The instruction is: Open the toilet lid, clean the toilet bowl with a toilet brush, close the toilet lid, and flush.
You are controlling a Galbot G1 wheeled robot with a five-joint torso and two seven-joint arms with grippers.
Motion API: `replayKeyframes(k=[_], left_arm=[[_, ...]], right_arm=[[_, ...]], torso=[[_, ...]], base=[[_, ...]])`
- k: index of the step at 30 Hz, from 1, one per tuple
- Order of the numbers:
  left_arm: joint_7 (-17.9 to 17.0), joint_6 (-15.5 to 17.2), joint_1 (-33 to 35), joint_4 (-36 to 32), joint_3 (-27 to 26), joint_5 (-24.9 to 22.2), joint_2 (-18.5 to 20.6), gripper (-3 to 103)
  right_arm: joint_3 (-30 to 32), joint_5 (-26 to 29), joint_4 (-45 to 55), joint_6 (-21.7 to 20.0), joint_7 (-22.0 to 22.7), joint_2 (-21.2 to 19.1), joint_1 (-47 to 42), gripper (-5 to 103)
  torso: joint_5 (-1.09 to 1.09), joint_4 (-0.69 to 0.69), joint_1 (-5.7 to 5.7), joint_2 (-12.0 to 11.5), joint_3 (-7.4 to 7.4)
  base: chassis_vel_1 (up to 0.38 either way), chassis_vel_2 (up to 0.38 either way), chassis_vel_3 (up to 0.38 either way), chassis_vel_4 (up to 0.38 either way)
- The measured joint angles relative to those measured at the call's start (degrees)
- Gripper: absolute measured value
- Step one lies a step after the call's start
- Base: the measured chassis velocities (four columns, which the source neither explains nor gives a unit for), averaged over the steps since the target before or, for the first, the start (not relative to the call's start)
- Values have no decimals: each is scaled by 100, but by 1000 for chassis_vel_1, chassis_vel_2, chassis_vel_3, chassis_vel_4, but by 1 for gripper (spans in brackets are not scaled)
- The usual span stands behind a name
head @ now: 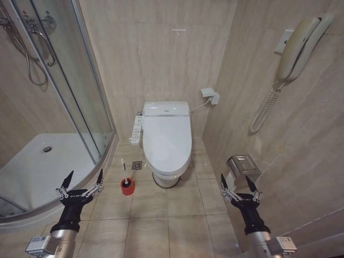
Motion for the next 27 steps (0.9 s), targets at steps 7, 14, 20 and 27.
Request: replayKeyframes(k=[7,14,20,27], left_arm=[[0,0,0,0,0,0,0,100],[0,0,0,0,0,0,0,100],[0,0,0,0,0,0,0,100],[0,0,0,0,0,0,0,100]], right_arm=[[0,0,0,0,0,0,0,100],[0,0,0,0,0,0,0,100],[0,0,0,0,0,0,0,100],[0,0,0,0,0,0,0,100]], torso=[[0,0,0,0,0],[0,0,0,0,0],[0,0,0,0,0],[0,0,0,0,0]], base=[[0,0,0,0],[0,0,0,0],[0,0,0,0],[0,0,0,0]])
